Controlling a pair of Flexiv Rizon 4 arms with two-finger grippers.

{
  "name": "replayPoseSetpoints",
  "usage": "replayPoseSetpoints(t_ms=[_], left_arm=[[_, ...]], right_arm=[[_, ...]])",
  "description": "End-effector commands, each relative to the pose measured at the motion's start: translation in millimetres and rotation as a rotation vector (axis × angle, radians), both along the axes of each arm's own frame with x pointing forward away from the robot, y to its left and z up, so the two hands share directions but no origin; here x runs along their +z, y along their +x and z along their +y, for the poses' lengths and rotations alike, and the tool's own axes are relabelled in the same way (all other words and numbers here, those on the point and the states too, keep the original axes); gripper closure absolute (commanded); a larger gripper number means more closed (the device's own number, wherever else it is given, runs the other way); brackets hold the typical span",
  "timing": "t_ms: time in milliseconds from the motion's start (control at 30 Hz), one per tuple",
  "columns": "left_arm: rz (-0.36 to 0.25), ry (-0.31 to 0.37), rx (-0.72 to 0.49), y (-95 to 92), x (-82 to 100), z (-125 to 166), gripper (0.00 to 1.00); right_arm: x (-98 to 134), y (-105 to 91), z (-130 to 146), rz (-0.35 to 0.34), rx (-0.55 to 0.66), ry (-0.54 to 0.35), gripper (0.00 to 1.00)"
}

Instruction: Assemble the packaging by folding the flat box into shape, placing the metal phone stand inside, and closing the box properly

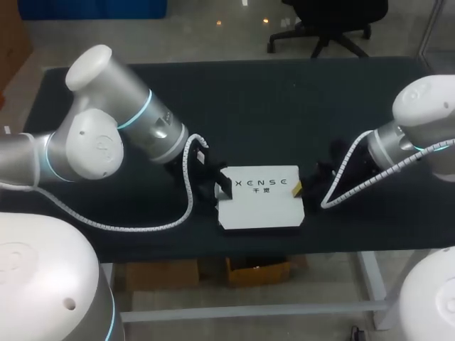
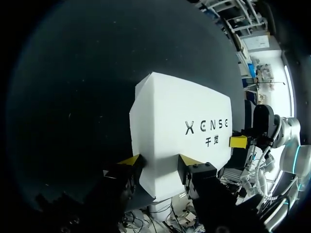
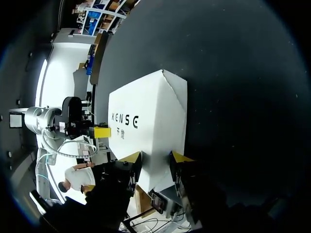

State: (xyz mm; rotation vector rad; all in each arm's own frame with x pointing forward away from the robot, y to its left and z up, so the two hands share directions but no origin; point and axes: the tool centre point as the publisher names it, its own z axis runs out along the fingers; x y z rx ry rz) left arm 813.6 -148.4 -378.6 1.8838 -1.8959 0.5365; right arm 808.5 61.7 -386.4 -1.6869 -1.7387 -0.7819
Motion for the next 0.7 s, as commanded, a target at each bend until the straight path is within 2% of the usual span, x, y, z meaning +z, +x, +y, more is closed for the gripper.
replayPoseSetpoints(t_ms=[33,700], left_arm=[[-0.001,0.009,0.003,-1.7,3.0,-3.7,0.51],[0.017,0.012,0.015,-1.3,10.1,-3.6,0.51]], right_arm=[[1.3,1.6,2.4,0.01,0.005,0.004,0.65],[1.8,5.4,2.4,0.047,0.0,0.015,0.66]])
